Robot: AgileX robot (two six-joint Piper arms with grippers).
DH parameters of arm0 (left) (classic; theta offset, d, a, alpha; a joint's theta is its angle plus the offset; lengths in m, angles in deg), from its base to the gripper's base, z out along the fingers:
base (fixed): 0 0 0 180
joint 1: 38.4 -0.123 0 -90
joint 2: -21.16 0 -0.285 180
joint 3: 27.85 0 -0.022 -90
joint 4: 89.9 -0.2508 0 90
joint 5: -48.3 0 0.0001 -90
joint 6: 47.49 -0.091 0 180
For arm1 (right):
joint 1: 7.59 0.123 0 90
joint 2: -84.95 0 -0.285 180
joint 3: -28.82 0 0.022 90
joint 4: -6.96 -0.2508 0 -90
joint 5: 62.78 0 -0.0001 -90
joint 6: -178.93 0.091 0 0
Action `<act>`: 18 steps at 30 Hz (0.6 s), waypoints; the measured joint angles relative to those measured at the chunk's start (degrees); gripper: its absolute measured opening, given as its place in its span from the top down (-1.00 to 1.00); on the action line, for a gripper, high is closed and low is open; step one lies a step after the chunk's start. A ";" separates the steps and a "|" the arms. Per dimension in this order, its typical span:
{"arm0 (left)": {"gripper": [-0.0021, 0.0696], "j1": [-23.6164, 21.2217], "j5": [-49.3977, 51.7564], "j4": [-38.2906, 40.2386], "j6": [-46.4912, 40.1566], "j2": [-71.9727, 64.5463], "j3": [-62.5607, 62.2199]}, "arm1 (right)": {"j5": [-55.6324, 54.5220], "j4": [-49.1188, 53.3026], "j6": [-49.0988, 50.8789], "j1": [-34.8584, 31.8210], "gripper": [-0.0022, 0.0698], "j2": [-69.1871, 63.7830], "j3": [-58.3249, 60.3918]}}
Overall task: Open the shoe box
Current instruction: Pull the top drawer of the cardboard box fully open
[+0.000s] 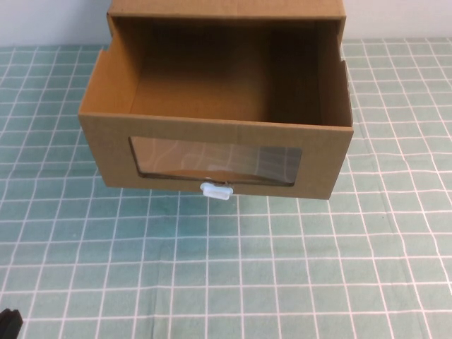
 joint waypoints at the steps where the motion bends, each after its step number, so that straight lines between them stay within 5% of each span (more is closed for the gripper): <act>1: 0.96 0.00 0.24 0.00 -1.22 0.00 0.00 | 0.00 -0.03 0.00 0.00 0.98 0.00 0.00; 7: 0.96 0.00 0.37 4.48 -10.60 0.00 0.00 | 0.00 -0.51 0.00 0.00 0.98 0.00 0.00; 12: 0.96 0.00 0.95 11.98 -12.40 0.00 0.00 | 0.00 -0.60 0.00 0.00 0.98 0.00 0.00; 18: 0.96 0.00 1.07 12.28 -12.62 0.00 0.00 | 0.00 -0.72 0.00 0.00 0.98 0.00 0.00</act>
